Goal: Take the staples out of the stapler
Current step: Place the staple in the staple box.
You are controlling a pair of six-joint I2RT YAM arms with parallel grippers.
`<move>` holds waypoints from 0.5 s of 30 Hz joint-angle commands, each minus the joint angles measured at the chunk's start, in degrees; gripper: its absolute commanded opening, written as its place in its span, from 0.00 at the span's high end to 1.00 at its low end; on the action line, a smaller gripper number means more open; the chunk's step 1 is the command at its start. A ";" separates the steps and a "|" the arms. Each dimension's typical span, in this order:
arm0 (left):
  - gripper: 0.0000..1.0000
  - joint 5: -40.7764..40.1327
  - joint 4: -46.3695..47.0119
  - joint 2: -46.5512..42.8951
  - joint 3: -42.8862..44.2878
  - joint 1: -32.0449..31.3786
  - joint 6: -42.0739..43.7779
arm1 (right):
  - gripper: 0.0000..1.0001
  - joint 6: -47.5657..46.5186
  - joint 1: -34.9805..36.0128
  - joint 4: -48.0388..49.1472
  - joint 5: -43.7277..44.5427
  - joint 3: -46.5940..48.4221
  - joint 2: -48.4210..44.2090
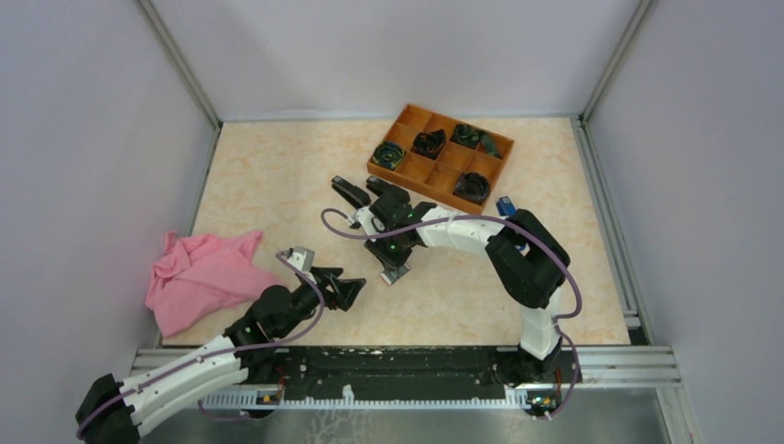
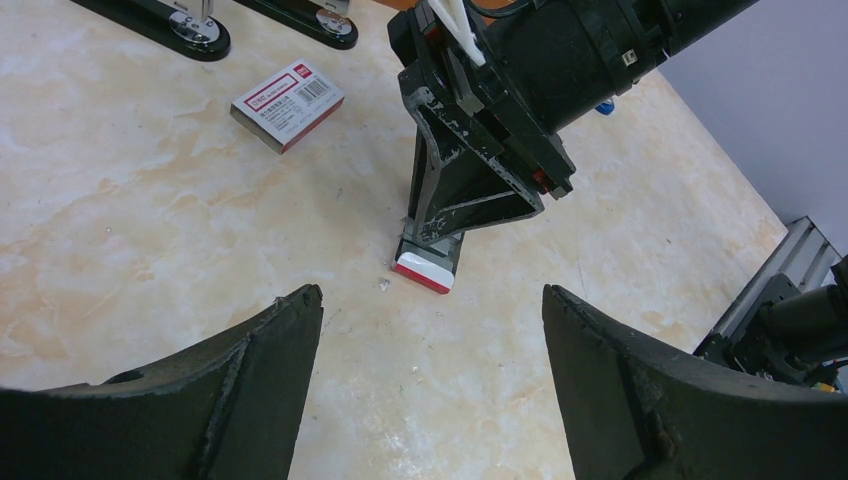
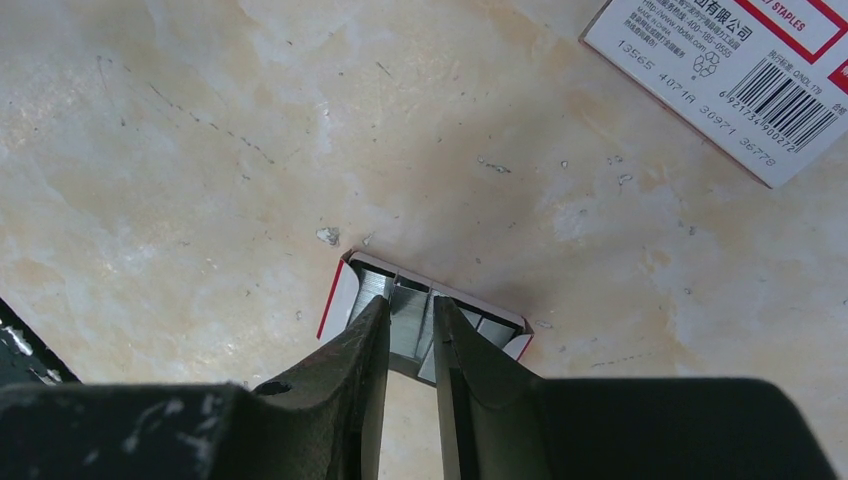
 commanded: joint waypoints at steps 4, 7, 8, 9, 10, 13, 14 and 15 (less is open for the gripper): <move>0.14 0.74 0.64 -0.47 -1.65 0.32 0.87 | 0.81 -0.49 0.57 0.39 0.74 1.02 -1.99; 0.14 0.99 0.64 -0.45 -1.70 0.30 0.67 | 0.84 -0.54 0.52 0.13 0.54 0.58 -2.30; 0.14 1.14 0.66 -0.34 -1.66 0.31 0.60 | 0.85 -0.57 0.56 0.04 0.54 0.47 -2.41; 0.14 1.15 0.69 -0.38 -1.66 0.30 0.59 | 0.86 -0.58 0.52 0.03 0.43 0.19 -2.64; 0.14 1.30 0.83 -0.30 -1.73 0.35 0.59 | 0.86 -0.62 0.58 0.00 0.45 -0.12 -2.96; 0.14 1.78 1.59 0.24 -1.74 0.35 0.66 | 0.87 -0.58 0.54 0.11 0.52 -0.99 -4.36; 0.15 1.93 1.87 0.61 -1.68 0.34 0.57 | 0.87 -0.58 0.53 0.12 0.48 -1.23 -4.95; 0.15 2.12 2.26 1.05 -1.63 0.26 0.59 | 0.87 -0.66 0.55 0.12 0.44 -1.62 -5.47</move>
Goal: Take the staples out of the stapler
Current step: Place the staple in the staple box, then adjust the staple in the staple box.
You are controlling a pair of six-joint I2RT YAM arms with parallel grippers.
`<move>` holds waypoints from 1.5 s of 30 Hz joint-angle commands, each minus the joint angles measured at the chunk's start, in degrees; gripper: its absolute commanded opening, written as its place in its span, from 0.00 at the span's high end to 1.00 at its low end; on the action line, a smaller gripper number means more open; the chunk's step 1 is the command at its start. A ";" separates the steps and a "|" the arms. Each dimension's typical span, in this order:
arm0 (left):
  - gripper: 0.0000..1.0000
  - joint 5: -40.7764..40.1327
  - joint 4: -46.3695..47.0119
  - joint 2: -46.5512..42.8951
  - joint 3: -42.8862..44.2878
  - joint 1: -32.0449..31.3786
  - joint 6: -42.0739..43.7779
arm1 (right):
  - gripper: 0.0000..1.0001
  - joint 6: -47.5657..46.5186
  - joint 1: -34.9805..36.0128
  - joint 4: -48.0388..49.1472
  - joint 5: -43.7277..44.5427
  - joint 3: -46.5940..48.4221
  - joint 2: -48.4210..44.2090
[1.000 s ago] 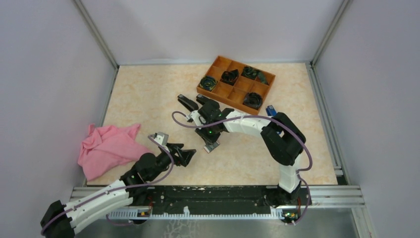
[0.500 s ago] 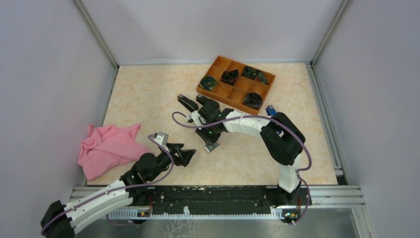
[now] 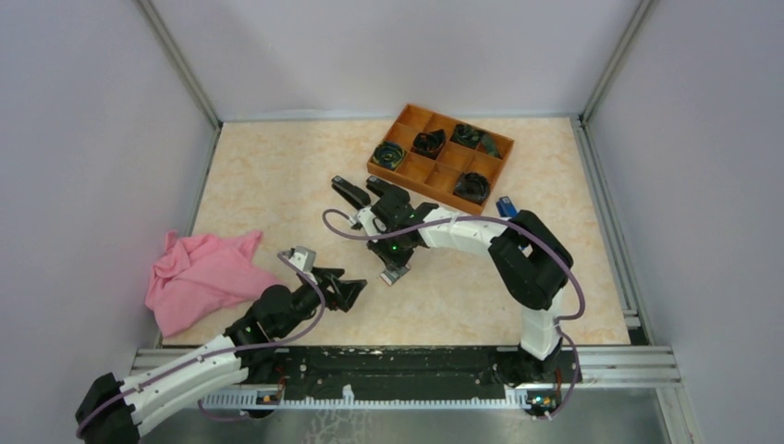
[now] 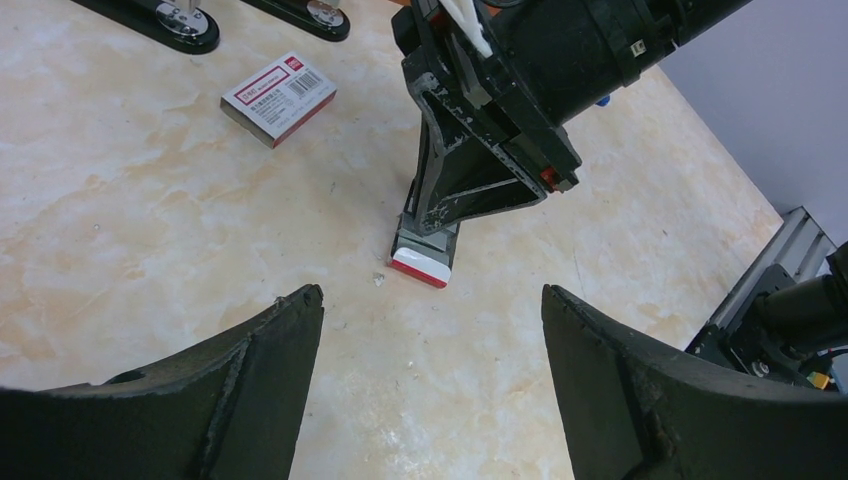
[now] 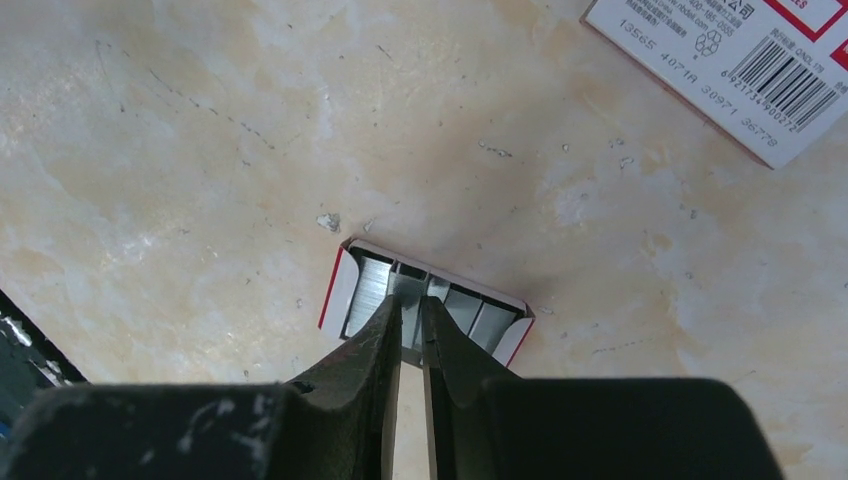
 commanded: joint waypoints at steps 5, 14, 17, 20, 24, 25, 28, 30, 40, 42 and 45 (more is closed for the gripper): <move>0.19 2.25 4.66 4.09 -0.86 0.29 -0.86 | 0.85 -0.90 0.17 0.68 -1.05 -3.15 -8.37; 0.38 5.94 4.58 17.43 6.39 1.85 -0.57 | 0.80 -10.34 -7.53 5.46 -25.11 -13.61 -26.14; 0.55 7.85 1.08 23.24 11.92 4.00 0.81 | 0.79 -13.80 -9.31 8.76 -26.90 -18.92 -32.77; 0.68 8.63 -2.10 29.05 16.29 5.91 2.47 | 0.80 -15.46 -10.05 11.64 -21.20 -21.19 -35.26; 0.80 8.89 -5.55 36.65 22.46 7.37 4.63 | 0.83 -12.13 -12.82 14.09 -20.57 -22.34 -32.89; 0.81 8.93 -6.01 38.37 23.55 7.46 5.00 | 0.84 -9.66 -13.64 14.77 -21.29 -22.62 -32.09; 0.84 9.46 -4.50 42.15 25.45 7.93 5.87 | 0.91 -3.90 -15.54 16.75 -23.10 -23.06 -29.07; 0.85 10.45 -3.11 44.83 26.30 8.19 6.03 | 0.94 -1.67 -15.91 16.91 -24.13 -22.74 -26.56; 0.88 11.82 -0.70 53.32 29.89 9.10 7.61 | 1.00 11.53 -15.92 25.14 -30.31 -26.99 -18.46; 0.88 12.19 -0.72 54.13 30.51 9.23 7.89 | 1.00 14.97 -16.36 29.14 -31.00 -29.98 -19.10; 0.89 13.06 -0.64 54.97 31.07 9.25 7.93 | 1.00 20.37 -17.07 38.16 -31.71 -36.24 -21.97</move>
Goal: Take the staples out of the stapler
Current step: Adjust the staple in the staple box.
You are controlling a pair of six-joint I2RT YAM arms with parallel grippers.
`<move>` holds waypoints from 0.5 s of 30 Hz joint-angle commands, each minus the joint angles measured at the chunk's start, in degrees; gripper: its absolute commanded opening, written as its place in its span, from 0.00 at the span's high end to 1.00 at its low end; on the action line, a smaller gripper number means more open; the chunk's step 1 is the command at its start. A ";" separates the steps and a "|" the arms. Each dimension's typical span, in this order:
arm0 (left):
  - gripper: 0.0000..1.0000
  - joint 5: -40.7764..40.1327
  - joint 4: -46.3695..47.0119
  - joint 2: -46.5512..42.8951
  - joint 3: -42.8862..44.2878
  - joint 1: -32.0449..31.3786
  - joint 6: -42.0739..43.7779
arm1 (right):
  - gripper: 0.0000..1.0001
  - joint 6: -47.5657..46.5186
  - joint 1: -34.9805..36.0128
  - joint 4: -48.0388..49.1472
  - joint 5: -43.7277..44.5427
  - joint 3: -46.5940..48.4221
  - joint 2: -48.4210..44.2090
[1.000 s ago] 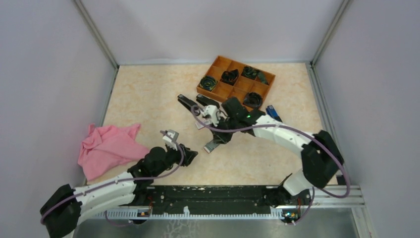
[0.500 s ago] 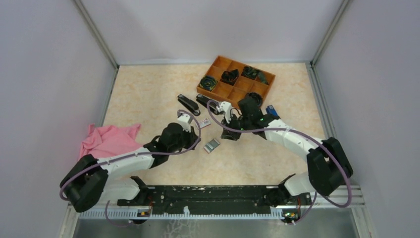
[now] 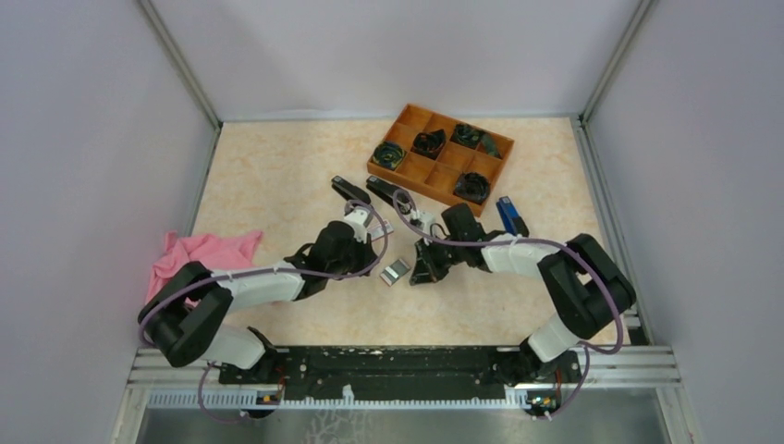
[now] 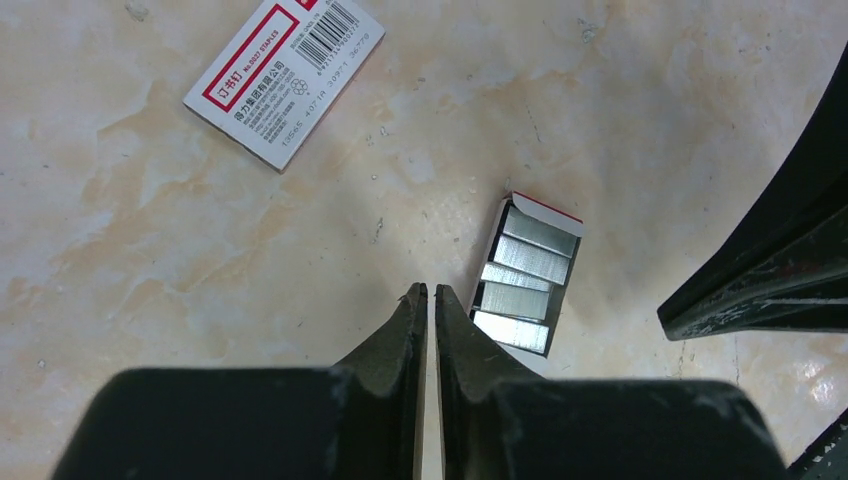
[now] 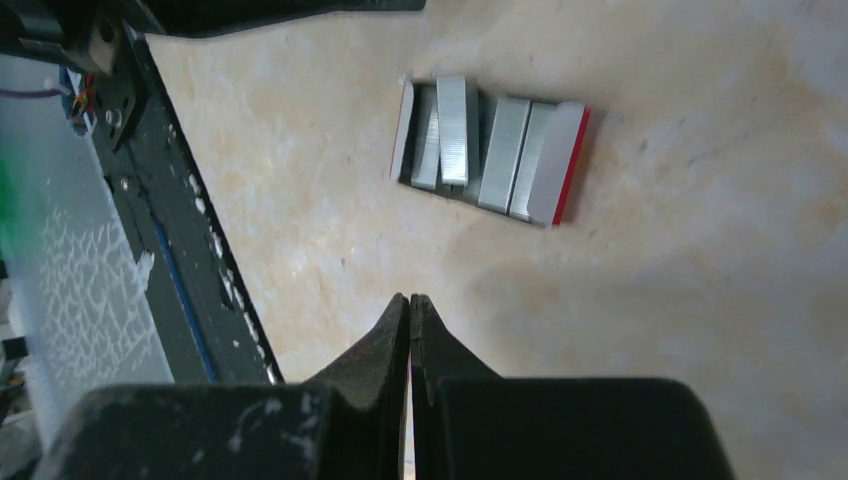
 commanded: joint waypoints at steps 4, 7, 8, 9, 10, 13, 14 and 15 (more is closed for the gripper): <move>0.89 2.63 2.93 1.14 1.59 0.35 0.90 | 1.00 16.73 -1.06 23.56 -2.02 -12.26 -7.49; 0.89 3.61 3.56 1.27 1.50 0.35 0.59 | 1.00 21.22 -1.02 27.58 -0.71 -14.98 -6.82; 0.89 3.80 3.68 1.27 1.43 0.35 0.50 | 1.00 22.21 -1.06 27.66 -0.27 -14.72 -5.93; 0.89 3.84 3.74 1.39 1.50 0.35 0.47 | 1.00 23.35 -1.06 27.69 -0.13 -14.31 -4.91; 0.89 3.86 3.82 1.55 1.50 0.35 0.44 | 1.00 24.46 -1.06 27.72 -0.14 -13.95 -3.70; 0.89 3.39 3.52 2.36 1.93 0.35 0.81 | 1.00 26.79 -1.06 26.80 1.24 -12.26 -0.69; 0.89 3.21 3.27 2.74 2.14 0.35 0.90 | 1.00 27.35 -1.02 25.85 1.86 -11.56 0.19; 0.89 3.05 3.15 3.03 2.31 0.35 1.00 | 1.00 27.71 -0.98 25.08 2.08 -10.86 1.12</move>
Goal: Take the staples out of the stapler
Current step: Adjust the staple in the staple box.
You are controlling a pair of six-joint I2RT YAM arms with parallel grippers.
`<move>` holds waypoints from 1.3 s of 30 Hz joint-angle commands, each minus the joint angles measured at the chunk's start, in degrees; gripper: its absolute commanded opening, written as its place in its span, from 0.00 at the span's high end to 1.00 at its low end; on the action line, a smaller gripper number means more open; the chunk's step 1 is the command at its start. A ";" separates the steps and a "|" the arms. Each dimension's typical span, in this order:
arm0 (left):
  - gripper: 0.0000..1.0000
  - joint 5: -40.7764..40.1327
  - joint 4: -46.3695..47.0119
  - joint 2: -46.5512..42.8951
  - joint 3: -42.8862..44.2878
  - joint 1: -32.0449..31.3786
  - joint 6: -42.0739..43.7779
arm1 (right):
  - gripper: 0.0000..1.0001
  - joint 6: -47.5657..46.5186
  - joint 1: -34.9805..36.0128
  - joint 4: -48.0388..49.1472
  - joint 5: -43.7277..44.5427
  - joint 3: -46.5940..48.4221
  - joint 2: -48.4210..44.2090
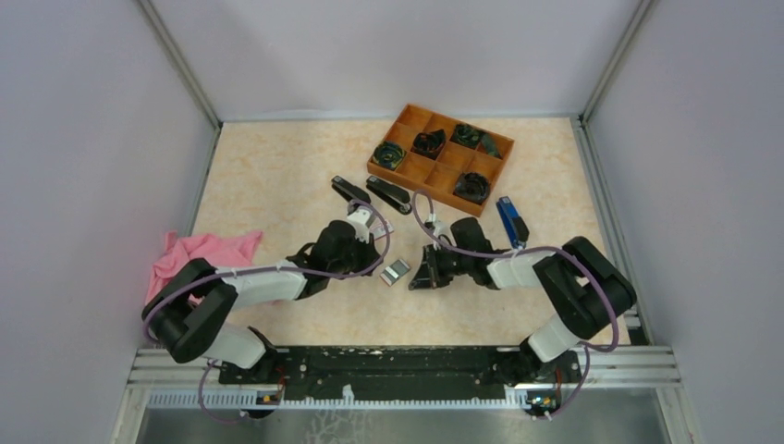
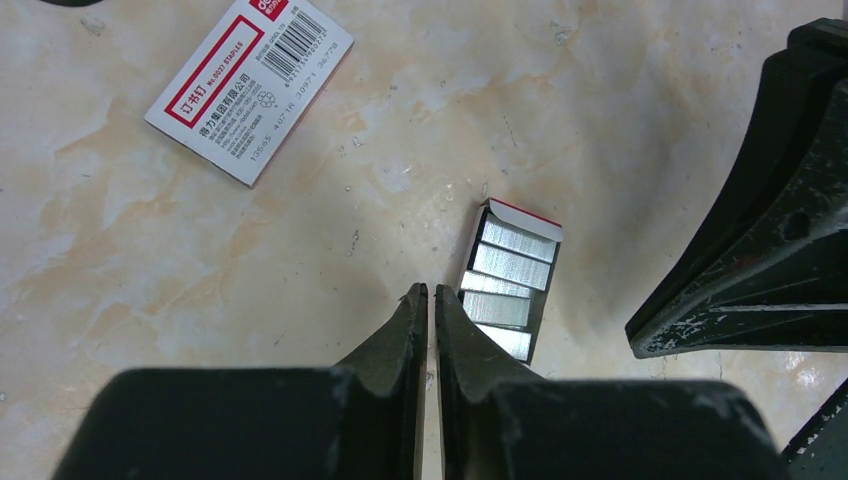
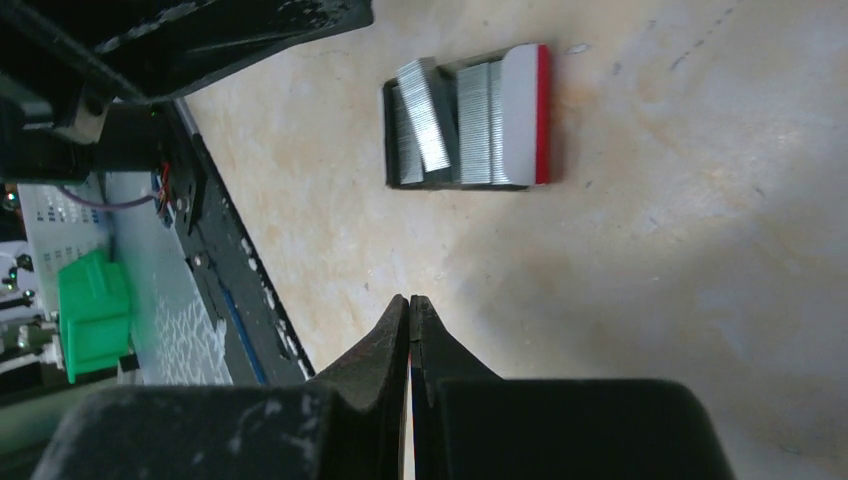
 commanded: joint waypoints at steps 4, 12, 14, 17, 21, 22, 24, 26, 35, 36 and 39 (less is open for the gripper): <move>0.89 0.24 0.66 2.27 2.24 0.24 0.87 | 1.00 6.11 0.41 0.84 2.52 4.96 4.53; 0.89 0.83 0.88 3.22 2.83 0.24 1.14 | 1.00 8.99 3.04 -3.55 7.62 7.84 6.26; 0.89 0.94 0.78 3.28 2.84 0.24 1.18 | 1.00 9.30 3.45 -4.33 8.09 8.35 6.91; 0.89 0.99 0.73 3.26 2.58 0.24 1.14 | 1.00 9.53 3.66 -4.99 8.96 8.85 7.16; 0.89 1.46 0.75 3.34 2.47 0.24 1.17 | 1.00 9.58 3.66 -5.10 9.43 9.01 7.15; 0.89 1.53 0.78 3.29 2.48 0.24 1.15 | 1.00 9.62 3.70 -5.18 9.36 9.20 8.56; 0.89 1.54 0.88 3.47 2.41 0.24 1.19 | 1.00 9.90 3.66 -5.19 9.29 9.36 9.60; 0.89 1.56 0.65 3.75 2.58 0.24 1.29 | 1.00 10.31 3.70 -5.21 9.13 9.47 10.06; 0.89 2.45 0.79 4.56 2.98 0.24 1.44 | 1.00 11.95 3.74 -7.16 10.77 10.67 11.09; 0.89 2.63 0.72 4.65 3.15 0.24 1.43 | 1.00 11.95 3.77 -7.32 10.86 10.78 11.15; 0.89 3.40 0.71 4.66 3.27 0.24 1.30 | 1.00 11.95 3.74 -7.39 10.87 10.87 11.25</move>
